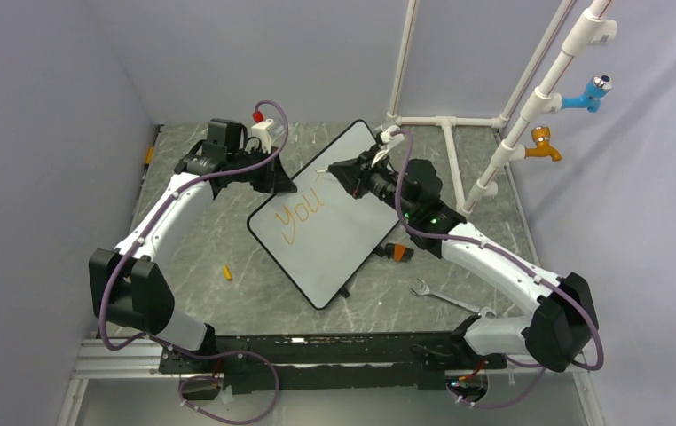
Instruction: Write a sentence on the whiteboard
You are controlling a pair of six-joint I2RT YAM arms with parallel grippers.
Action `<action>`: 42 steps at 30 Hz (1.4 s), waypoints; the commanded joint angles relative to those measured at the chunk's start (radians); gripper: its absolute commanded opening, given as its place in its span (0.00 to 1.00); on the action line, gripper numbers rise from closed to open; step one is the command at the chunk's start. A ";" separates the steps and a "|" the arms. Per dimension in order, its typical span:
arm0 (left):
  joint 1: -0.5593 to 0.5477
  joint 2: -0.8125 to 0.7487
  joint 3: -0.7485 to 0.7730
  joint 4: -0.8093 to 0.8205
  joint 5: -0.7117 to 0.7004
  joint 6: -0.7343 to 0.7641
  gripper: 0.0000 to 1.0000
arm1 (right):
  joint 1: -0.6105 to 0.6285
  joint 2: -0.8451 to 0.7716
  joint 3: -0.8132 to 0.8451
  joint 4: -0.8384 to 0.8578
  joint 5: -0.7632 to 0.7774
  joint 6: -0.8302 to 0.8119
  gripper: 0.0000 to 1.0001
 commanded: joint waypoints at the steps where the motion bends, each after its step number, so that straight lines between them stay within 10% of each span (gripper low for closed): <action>1: -0.013 -0.022 -0.011 -0.020 -0.114 0.120 0.00 | -0.001 -0.010 0.008 -0.021 0.133 -0.022 0.00; 42: -0.013 -0.019 -0.009 -0.024 -0.112 0.121 0.00 | 0.001 0.159 0.092 -0.055 0.149 -0.016 0.00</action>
